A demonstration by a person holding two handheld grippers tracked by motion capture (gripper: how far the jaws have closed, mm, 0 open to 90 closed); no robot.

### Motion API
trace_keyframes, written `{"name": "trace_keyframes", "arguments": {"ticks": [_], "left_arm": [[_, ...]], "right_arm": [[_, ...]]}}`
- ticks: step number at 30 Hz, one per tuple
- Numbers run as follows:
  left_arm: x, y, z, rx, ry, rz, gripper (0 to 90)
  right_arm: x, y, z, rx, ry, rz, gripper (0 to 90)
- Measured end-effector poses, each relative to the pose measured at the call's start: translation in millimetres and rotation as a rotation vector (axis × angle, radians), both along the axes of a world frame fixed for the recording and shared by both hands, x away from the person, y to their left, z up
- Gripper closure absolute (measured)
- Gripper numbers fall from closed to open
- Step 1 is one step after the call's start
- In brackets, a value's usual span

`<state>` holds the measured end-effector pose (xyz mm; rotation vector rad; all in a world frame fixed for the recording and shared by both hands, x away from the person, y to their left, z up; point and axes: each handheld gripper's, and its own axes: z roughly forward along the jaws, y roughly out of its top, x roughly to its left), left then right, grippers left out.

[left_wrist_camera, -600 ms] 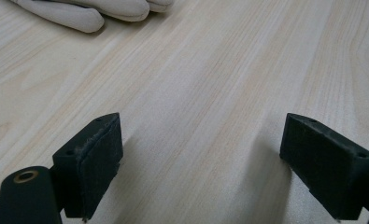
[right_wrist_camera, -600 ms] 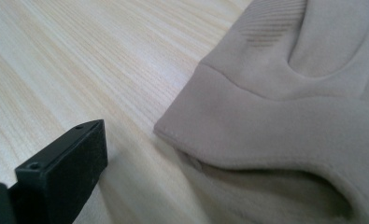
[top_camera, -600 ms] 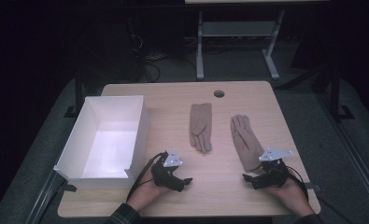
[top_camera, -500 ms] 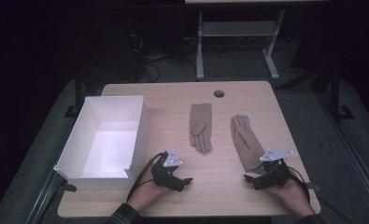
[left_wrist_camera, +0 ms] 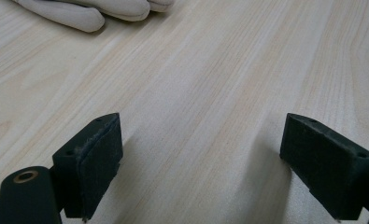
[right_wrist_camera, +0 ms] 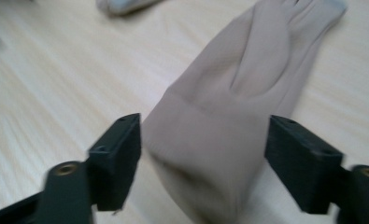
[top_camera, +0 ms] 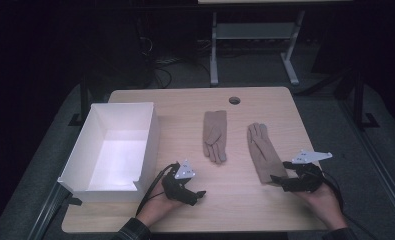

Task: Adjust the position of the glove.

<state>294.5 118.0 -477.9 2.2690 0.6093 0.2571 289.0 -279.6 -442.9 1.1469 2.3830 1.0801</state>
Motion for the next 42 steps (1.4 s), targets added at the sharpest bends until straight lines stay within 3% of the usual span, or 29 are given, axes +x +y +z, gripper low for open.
{"name": "trace_keyframes", "arguments": {"ticks": [4, 8, 9, 10, 11, 12, 13, 21, 22, 28, 33, 42], "left_arm": [[0.3, 0.3, 0.3, 0.006, -0.001, -0.003, 12.6], [0.3, 0.3, 0.3, 0.006, -0.001, -0.003, 12.6], [0.2, 0.3, 0.2, 0.005, -0.001, -0.002, 12.5], [0.2, 0.3, 0.2, 0.005, -0.001, -0.002, 12.6], [0.2, 0.3, 0.2, 0.005, -0.001, -0.002, 12.6], [0.2, 0.3, 0.2, 0.005, -0.001, -0.002, 12.5], [0.2, 0.3, 0.2, 0.005, -0.001, -0.002, 12.5], [0.0, 0.2, 0.3, 0.005, 0.0, -0.001, 12.5], [0.0, 0.2, 0.3, 0.005, 0.0, 0.0, 12.5], [-0.3, 0.3, 0.2, 0.004, 0.0, 0.002, 12.6], [-0.8, 0.4, 0.1, 0.003, -0.001, 0.005, 12.6], [-1.0, 0.5, 0.1, 0.002, -0.001, 0.006, 12.6]], "right_arm": [[8.1, -3.4, 7.6, 0.024, -0.005, 0.011, 45.9], [18.7, -4.0, 9.4, 0.05, 0.016, 0.038, 67.2], [21.8, -4.4, 9.5, 0.051, 0.02, 0.039, 74.0], [21.8, -4.4, 9.5, 0.051, 0.02, 0.039, 74.0], [27.5, -3.3, 9.0, 0.051, 0.033, 0.036, 83.6], [27.5, -3.3, 9.0, 0.051, 0.033, 0.036, 83.6], [33.8, -1.5, 6.1, 0.04, 0.046, 0.036, 89.8], [50.0, 3.2, -4.0, 0.005, 0.07, 0.046, 90.0], [51.5, 4.3, -6.8, 0.007, 0.097, 0.043, 90.0], [54.1, 3.8, -17.1, -0.037, 0.134, 0.039, 90.0], [53.9, 3.2, -20.9, -0.031, 0.138, 0.037, 90.0], [49.3, 14.4, -20.2, -0.046, 0.139, 0.106, 90.0]]}}
